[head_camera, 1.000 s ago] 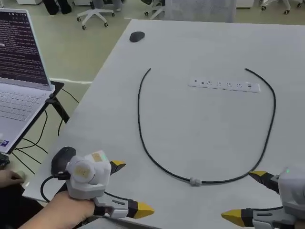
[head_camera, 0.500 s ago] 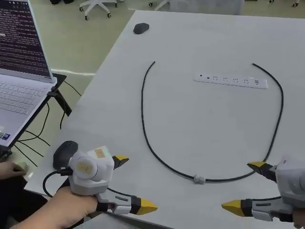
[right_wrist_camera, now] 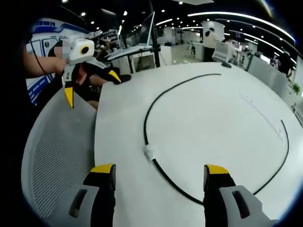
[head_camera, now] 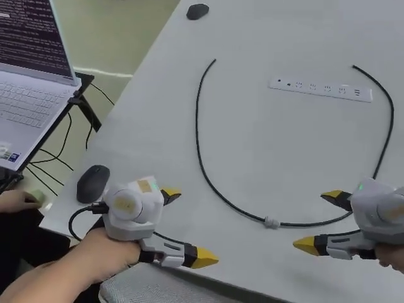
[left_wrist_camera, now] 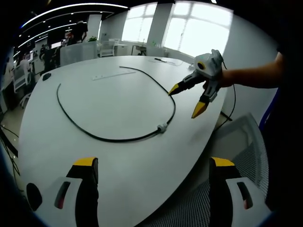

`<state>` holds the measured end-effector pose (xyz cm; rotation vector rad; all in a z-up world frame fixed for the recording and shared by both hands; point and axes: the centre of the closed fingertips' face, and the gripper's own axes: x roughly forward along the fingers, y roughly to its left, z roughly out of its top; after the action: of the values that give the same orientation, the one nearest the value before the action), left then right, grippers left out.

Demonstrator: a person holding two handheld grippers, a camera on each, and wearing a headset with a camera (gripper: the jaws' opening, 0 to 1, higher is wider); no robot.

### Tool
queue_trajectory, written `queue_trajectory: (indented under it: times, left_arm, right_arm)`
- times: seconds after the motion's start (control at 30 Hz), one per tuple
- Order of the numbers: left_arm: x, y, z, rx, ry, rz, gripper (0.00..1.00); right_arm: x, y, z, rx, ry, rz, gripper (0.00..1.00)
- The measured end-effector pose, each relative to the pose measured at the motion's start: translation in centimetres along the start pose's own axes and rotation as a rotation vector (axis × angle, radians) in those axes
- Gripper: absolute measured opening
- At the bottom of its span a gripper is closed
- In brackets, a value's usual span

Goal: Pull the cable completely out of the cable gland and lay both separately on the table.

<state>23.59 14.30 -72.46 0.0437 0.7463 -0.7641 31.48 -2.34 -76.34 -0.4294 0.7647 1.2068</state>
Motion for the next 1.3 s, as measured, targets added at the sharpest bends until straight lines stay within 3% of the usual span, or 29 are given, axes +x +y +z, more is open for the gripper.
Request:
queue_trajectory:
  times: [0.3, 0.73, 1.03, 1.3]
  left_arm:
    - [0.0, 0.7, -0.5, 0.0, 0.011, -0.009, 0.96]
    - [0.3, 1.4, -1.6, -0.023, 0.024, -0.024, 0.95]
    - [0.4, 1.6, -2.0, -0.031, 0.038, -0.035, 0.93]
    - [0.6, 1.8, -2.2, -0.041, 0.033, -0.041, 0.93]
  right_arm:
    - [3.2, 0.9, -0.1, -0.106, 0.1, 0.071, 0.61]
    - [5.9, 1.4, -1.7, -0.203, 0.2, 0.13, 0.41]
    - [6.3, 1.7, -1.6, -0.222, 0.21, 0.163, 0.22]
    - [6.6, 1.8, -1.2, -0.231, 0.213, 0.18, 0.13]
